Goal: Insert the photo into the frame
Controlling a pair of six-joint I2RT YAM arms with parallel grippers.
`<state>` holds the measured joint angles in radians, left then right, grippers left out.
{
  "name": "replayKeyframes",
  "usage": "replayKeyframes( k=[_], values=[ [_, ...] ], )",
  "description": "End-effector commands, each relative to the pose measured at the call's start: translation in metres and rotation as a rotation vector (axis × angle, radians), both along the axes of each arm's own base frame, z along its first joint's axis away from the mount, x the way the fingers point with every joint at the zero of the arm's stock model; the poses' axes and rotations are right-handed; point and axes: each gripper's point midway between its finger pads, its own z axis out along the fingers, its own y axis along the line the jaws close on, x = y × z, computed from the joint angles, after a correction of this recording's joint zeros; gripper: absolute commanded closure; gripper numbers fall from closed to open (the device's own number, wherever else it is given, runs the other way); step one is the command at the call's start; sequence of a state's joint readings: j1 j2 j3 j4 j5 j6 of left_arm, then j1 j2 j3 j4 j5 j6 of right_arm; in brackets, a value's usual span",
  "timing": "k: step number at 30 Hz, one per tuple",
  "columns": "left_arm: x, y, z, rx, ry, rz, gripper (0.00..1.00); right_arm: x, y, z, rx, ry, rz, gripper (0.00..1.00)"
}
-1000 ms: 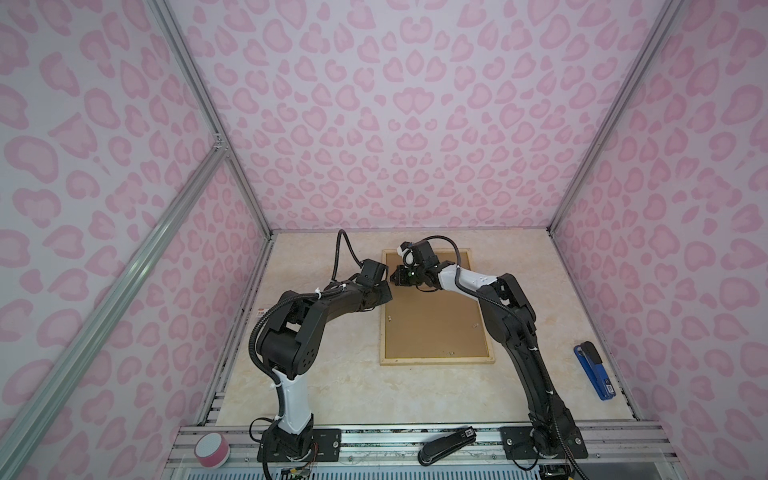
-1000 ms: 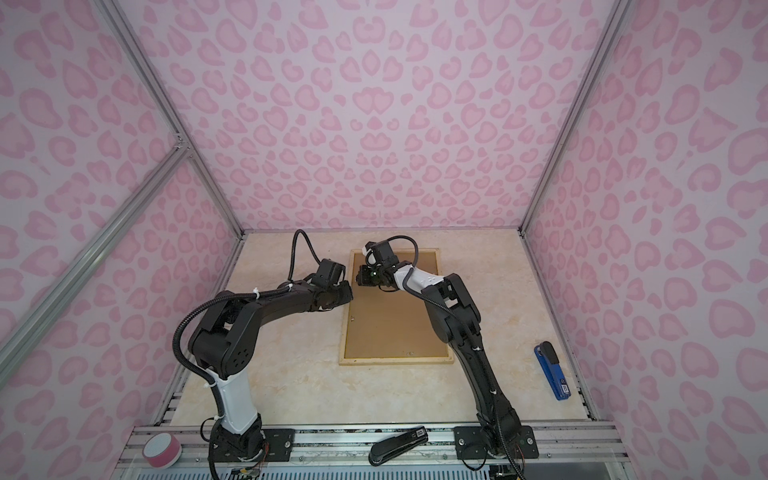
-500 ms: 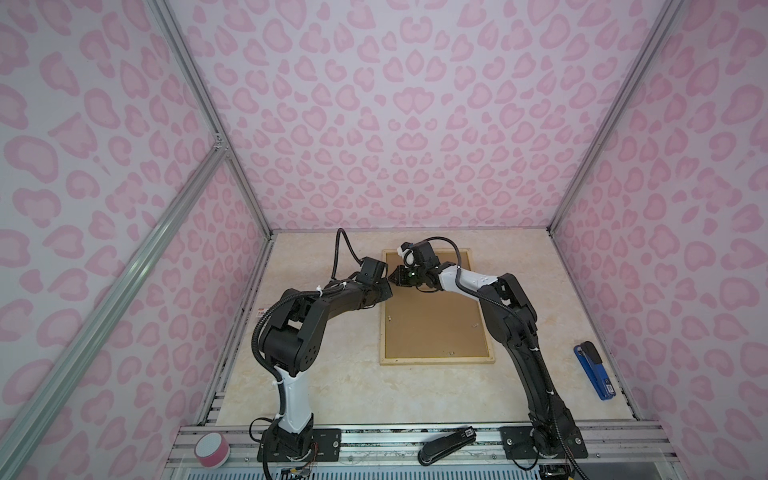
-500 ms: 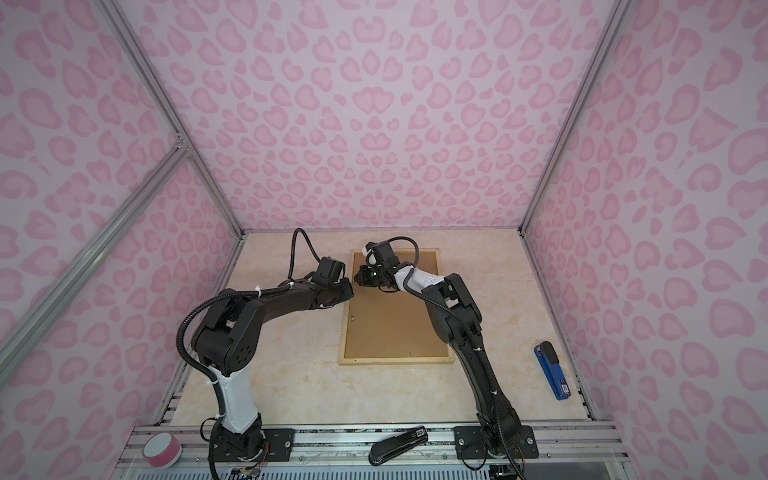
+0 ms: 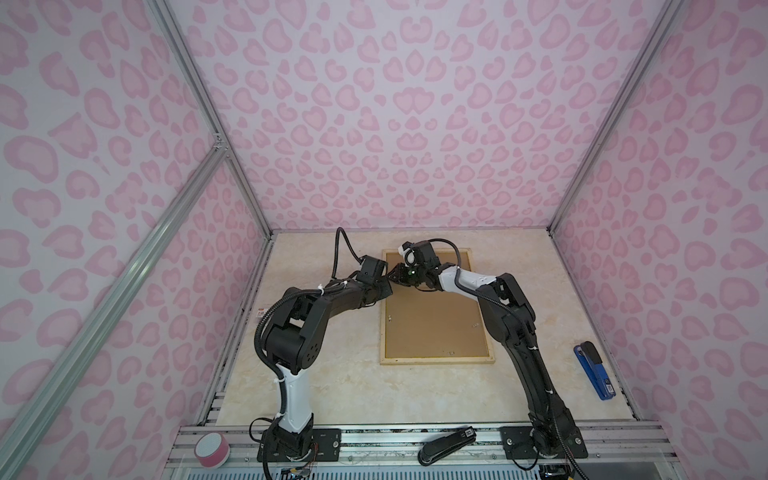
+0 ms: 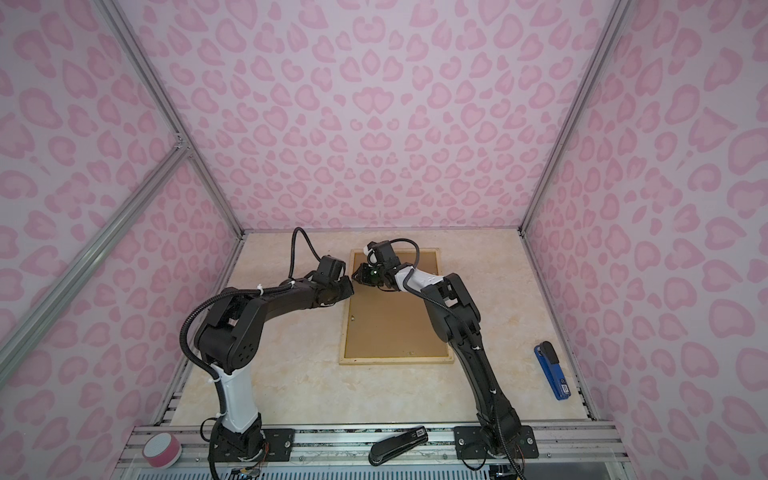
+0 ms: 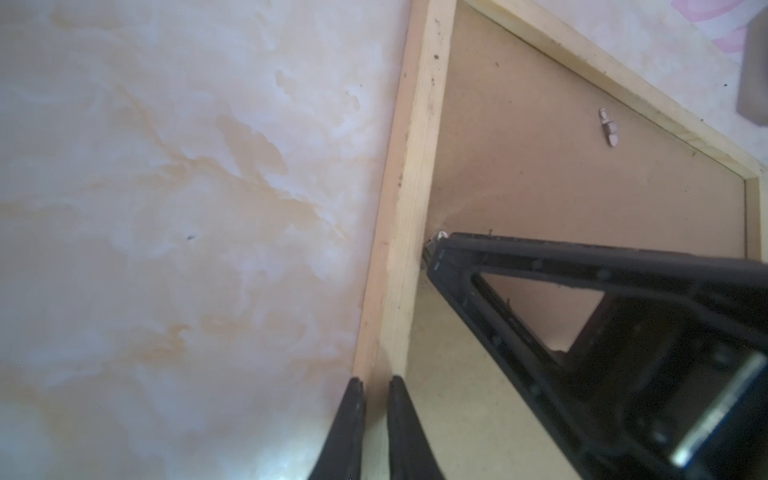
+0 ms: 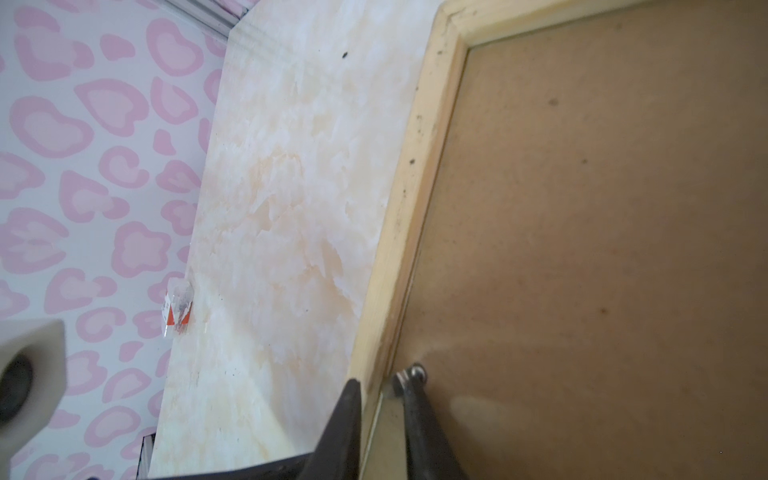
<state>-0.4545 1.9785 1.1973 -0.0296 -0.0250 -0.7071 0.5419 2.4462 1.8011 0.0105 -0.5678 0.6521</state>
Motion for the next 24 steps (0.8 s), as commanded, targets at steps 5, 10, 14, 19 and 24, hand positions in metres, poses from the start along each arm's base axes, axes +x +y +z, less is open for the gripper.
replayKeyframes(
  k=[5, 10, 14, 19, 24],
  values=[
    [-0.0210, -0.0046, -0.0215, -0.013, 0.110, -0.039, 0.87, -0.0085, -0.0034, -0.0330, 0.014, 0.137, -0.086, 0.77],
    [-0.0236, -0.0044, -0.0233, -0.018, 0.119, -0.037, 0.87, -0.0063, -0.0053, -0.0355, 0.044, 0.150, -0.144, 0.76],
    [-0.0233, -0.0060, -0.0222, -0.021, 0.113, -0.042, 0.87, -0.0074, -0.0076, -0.0357, 0.067, 0.159, -0.195, 0.76],
    [-0.0245, -0.0072, -0.0240, -0.021, 0.117, -0.045, 0.87, -0.0080, -0.0112, -0.0360, 0.120, 0.172, -0.272, 0.76],
    [-0.0258, -0.0085, -0.0256, -0.019, 0.120, -0.050, 0.88, -0.0067, -0.0129, -0.0319, 0.163, 0.176, -0.342, 0.75]
  ],
)
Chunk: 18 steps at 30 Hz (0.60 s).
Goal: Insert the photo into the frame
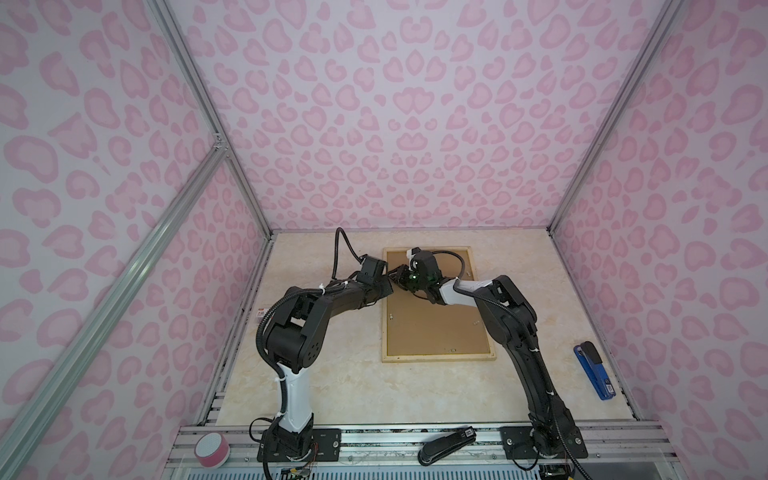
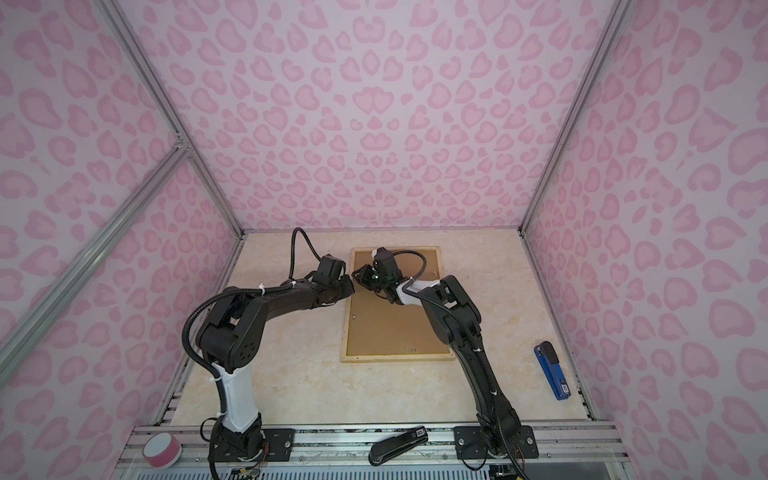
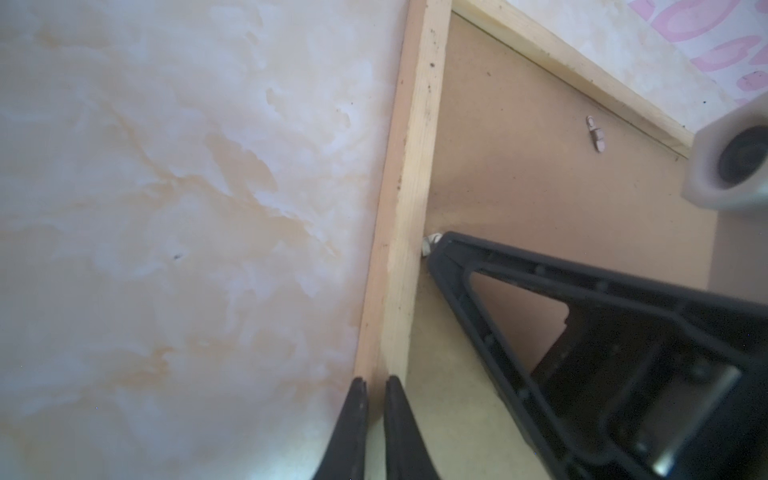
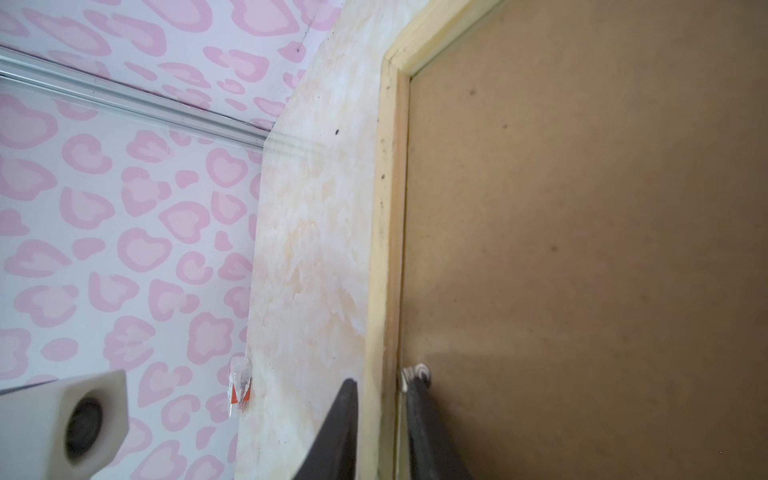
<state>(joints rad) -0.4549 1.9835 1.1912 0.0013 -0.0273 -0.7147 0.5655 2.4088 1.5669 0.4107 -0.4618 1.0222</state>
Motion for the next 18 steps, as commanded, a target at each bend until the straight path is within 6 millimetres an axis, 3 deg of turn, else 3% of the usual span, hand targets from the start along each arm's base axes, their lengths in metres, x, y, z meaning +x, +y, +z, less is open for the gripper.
replayKeyframes(
  k=[1, 18],
  values=[
    [-0.0292, -0.0070, -0.0257, -0.009, 0.136, -0.058, 0.88, -0.0076, -0.0107, -0.0295, -0.019, 0.123, -0.087, 0.75],
    [-0.0289, -0.0140, -0.0214, -0.025, 0.122, -0.084, 0.82, -0.0037, -0.0080, -0.0314, 0.016, 0.149, -0.154, 0.75]
  ],
)
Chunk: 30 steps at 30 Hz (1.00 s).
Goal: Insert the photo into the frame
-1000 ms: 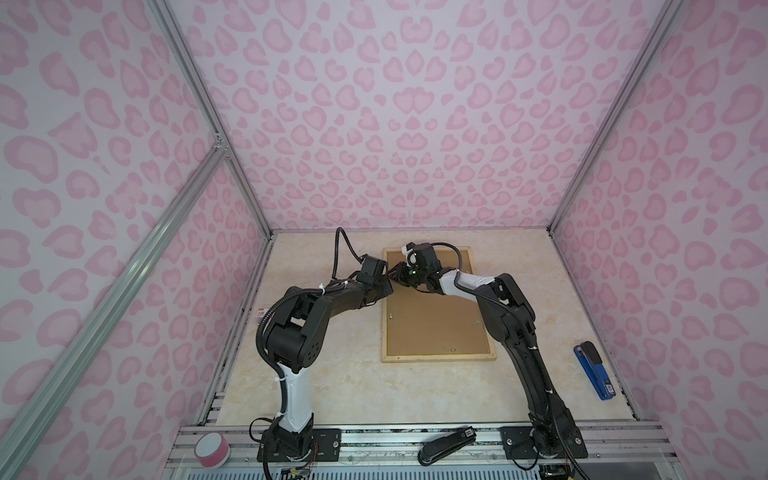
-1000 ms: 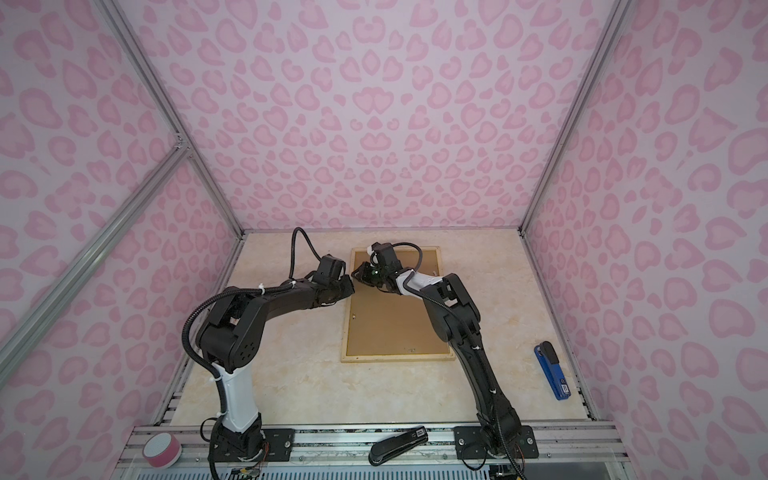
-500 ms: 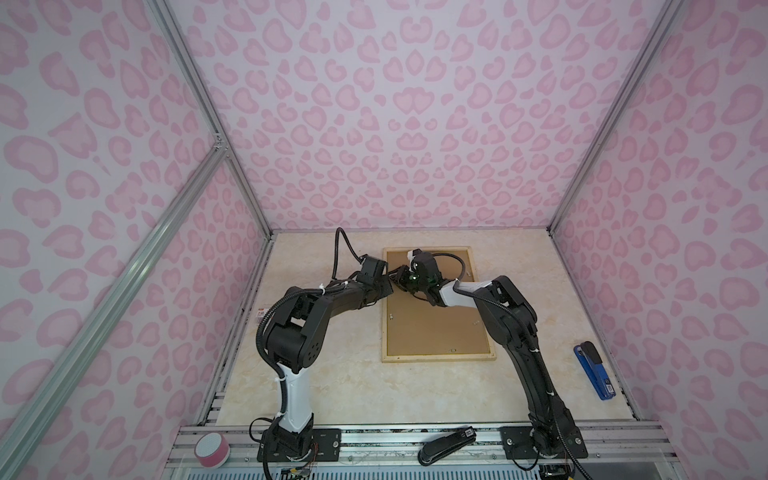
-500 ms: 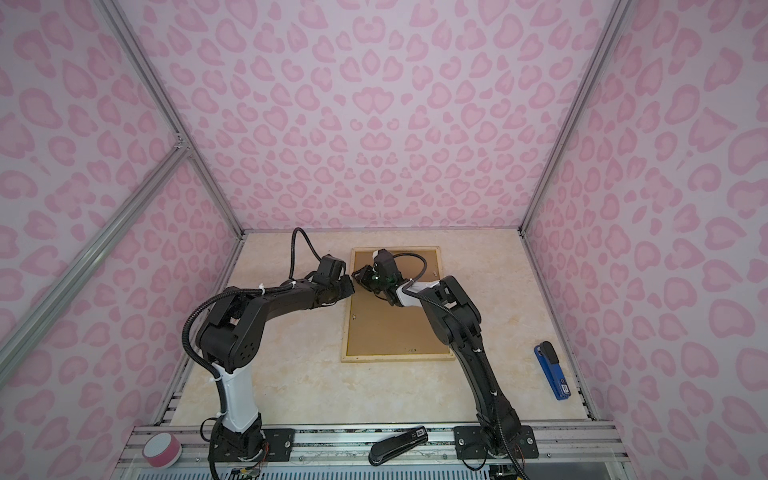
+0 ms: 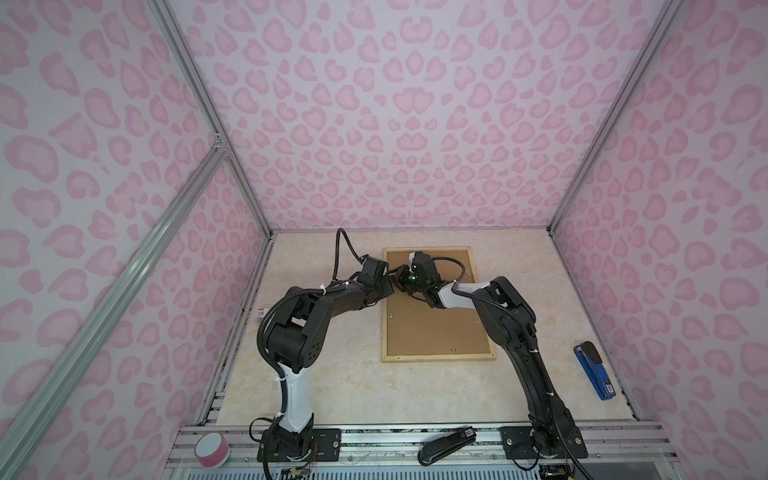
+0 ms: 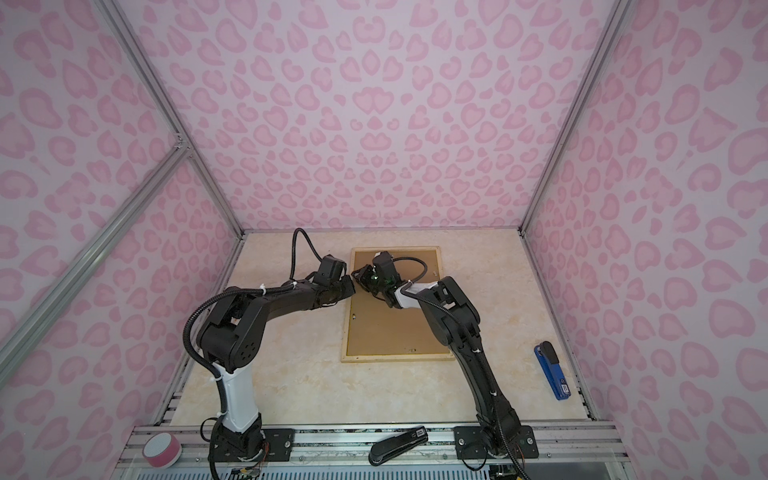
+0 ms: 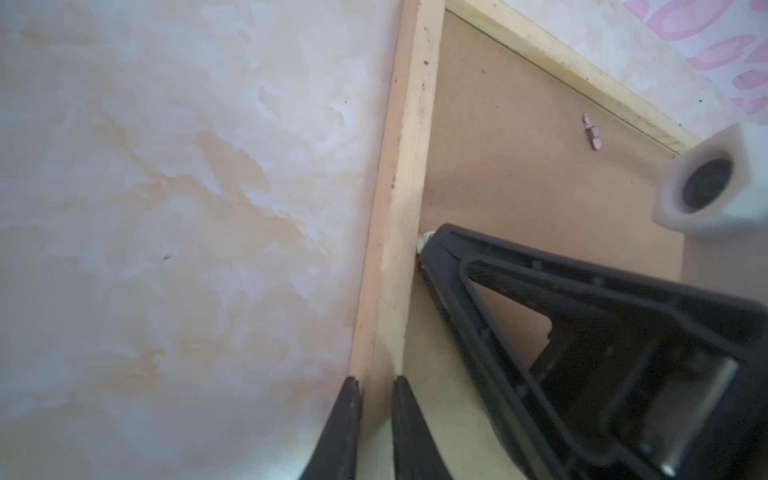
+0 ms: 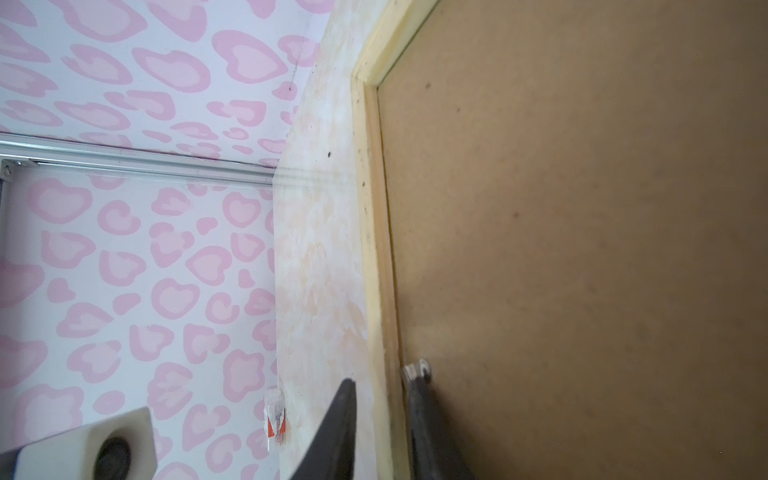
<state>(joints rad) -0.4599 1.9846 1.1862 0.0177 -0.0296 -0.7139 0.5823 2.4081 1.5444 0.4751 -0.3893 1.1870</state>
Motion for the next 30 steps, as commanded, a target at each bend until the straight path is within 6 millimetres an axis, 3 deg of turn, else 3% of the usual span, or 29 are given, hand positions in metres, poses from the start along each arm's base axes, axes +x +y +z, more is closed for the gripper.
replayKeyframes(
  k=[1, 6, 30],
  values=[
    [-0.029, -0.012, -0.022, -0.021, 0.133, -0.081, 0.82, -0.007, -0.009, -0.035, -0.060, 0.089, -0.032, 0.75],
    [-0.033, -0.011, -0.028, -0.016, 0.152, -0.079, 0.87, -0.004, -0.010, -0.035, -0.034, 0.094, -0.053, 0.74],
    [-0.039, -0.016, -0.036, -0.032, 0.171, -0.088, 0.86, 0.005, -0.009, -0.030, 0.013, 0.098, -0.112, 0.74]
  ],
)
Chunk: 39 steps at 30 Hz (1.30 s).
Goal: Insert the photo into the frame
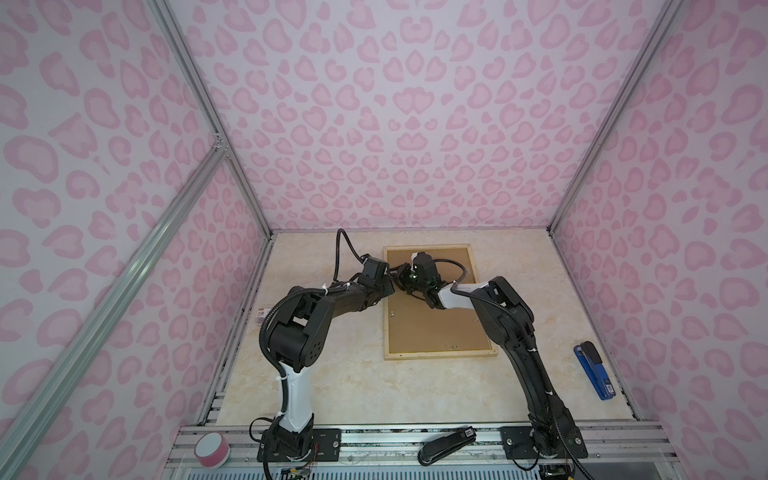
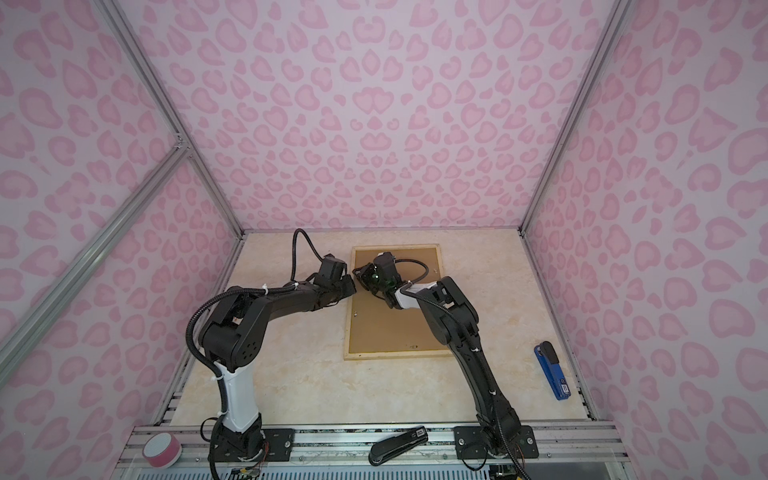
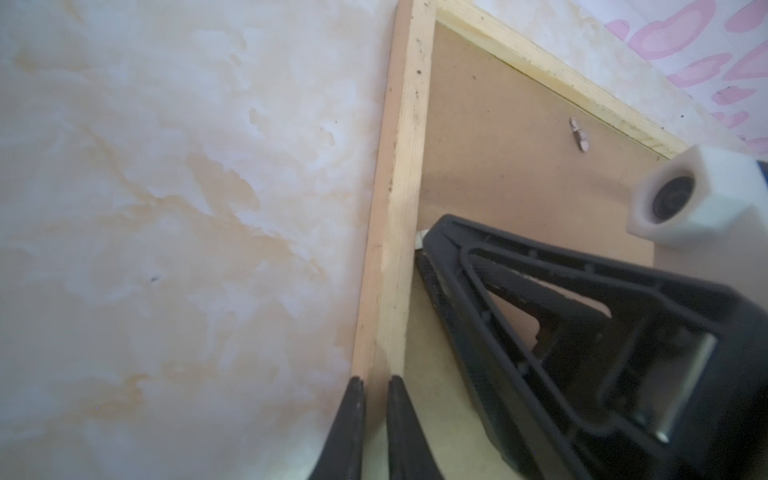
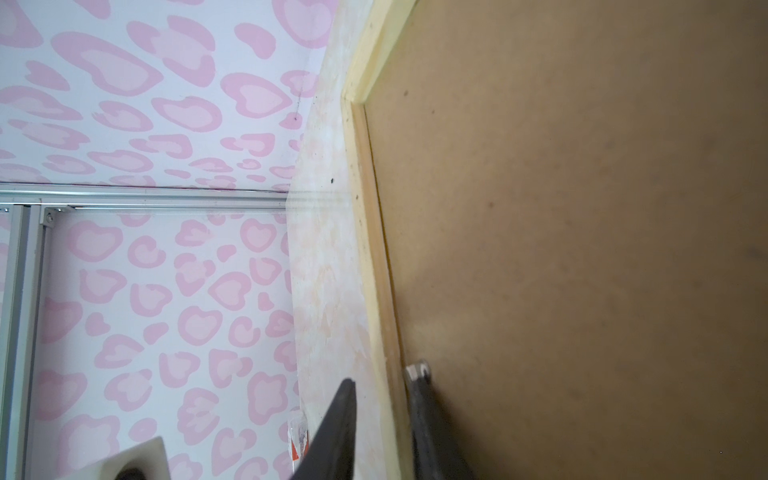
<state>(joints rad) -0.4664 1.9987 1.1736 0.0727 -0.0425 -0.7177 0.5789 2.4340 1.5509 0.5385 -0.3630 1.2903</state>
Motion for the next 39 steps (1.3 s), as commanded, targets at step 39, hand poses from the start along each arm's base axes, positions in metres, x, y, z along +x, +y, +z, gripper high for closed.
replayKeyframes(
  k=[39],
  values=[
    [-0.035, 0.031, 0.030, -0.004, 0.085, -0.010, 0.75, -0.006, -0.017, 0.043, -0.148, -0.112, 0.108, 0.58]
  ],
)
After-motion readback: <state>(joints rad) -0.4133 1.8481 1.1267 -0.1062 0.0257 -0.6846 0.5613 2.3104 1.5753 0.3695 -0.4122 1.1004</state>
